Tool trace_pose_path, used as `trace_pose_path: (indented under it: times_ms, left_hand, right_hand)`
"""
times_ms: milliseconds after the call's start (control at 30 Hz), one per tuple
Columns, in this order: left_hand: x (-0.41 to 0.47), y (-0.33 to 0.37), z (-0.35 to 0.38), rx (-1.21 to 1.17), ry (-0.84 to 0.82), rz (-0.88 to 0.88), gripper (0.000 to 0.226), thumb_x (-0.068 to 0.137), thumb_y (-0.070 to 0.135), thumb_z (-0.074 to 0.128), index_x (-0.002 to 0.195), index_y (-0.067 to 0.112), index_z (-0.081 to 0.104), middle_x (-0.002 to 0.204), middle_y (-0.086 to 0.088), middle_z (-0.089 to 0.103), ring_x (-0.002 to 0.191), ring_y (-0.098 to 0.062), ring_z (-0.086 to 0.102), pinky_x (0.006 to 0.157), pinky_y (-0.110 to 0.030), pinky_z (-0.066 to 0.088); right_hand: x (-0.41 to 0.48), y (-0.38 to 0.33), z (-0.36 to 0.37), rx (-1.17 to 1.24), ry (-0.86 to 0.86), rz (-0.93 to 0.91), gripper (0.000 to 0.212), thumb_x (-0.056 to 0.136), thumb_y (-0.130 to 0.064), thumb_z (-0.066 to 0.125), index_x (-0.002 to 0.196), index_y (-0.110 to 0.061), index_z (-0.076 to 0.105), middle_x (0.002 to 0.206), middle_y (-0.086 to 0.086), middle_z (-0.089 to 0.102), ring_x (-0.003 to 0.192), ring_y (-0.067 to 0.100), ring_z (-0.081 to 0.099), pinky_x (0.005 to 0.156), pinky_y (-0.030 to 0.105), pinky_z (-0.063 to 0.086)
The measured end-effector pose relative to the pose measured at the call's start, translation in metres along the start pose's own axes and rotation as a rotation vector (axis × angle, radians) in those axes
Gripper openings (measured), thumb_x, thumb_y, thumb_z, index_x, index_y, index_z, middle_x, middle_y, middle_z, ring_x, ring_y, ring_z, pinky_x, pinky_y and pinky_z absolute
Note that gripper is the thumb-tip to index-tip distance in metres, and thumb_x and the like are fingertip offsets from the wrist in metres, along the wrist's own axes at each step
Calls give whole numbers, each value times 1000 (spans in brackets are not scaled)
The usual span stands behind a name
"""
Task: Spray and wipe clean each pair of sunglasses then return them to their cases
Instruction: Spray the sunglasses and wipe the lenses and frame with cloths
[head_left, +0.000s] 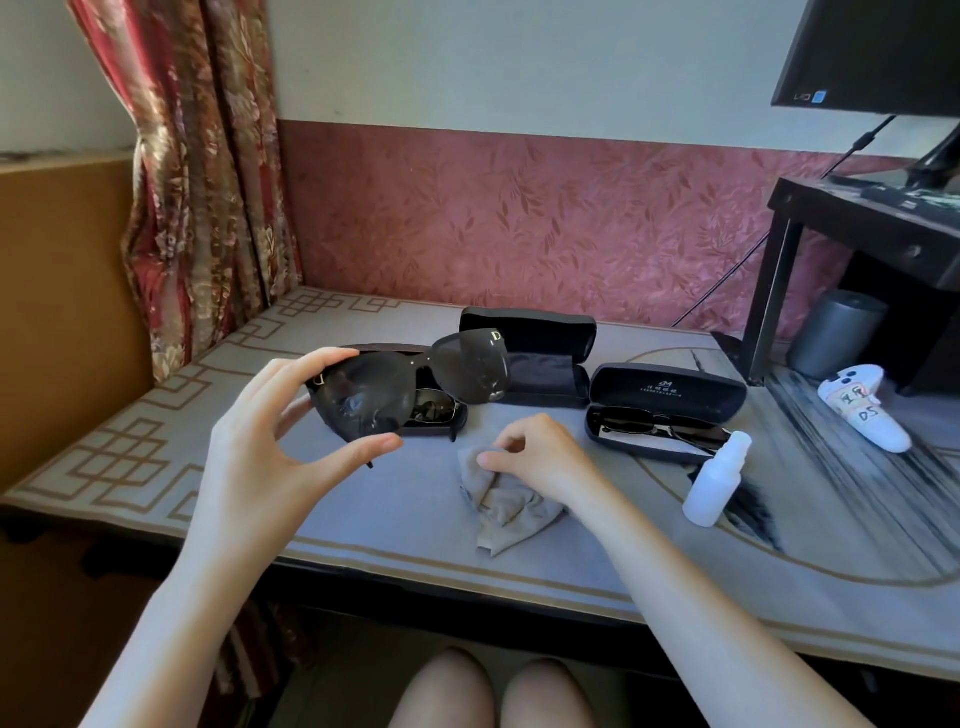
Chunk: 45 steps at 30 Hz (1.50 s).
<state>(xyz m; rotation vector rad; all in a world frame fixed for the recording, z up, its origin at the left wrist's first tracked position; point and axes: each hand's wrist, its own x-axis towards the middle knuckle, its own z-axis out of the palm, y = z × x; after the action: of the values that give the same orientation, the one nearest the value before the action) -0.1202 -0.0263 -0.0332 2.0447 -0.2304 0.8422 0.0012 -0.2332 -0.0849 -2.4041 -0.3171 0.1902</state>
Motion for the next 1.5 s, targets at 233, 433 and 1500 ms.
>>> trace_pose_path:
  times_ms: [233, 433, 1500]
  left_hand:
    - [-2, -5, -5, -10, -58, 3, 65, 60, 36, 78, 121, 21, 60, 109, 13, 61, 111, 0, 55, 98, -11, 42]
    - [-1, -7, -1, -19, -100, 17, 63, 59, 39, 78, 119, 30, 58, 105, 19, 60, 109, 2, 54, 95, -7, 40]
    - [7, -12, 2, 16, -214, 134, 66, 61, 51, 76, 121, 30, 59, 111, 14, 59, 110, -15, 56, 98, -29, 45]
  right_hand:
    - [-6, -6, -44, 537, 151, -39, 19, 90, -17, 66, 72, -12, 68, 72, 4, 59, 70, 16, 55, 60, 21, 46]
    - [-3, -38, -77, 724, 208, -180, 15, 98, -13, 54, 95, -14, 69, 92, 9, 68, 85, 21, 64, 76, 34, 50]
    - [-31, -69, -97, -24, -449, -450, 10, 81, -19, 77, 83, -14, 68, 73, -8, 62, 68, 4, 57, 65, 20, 43]
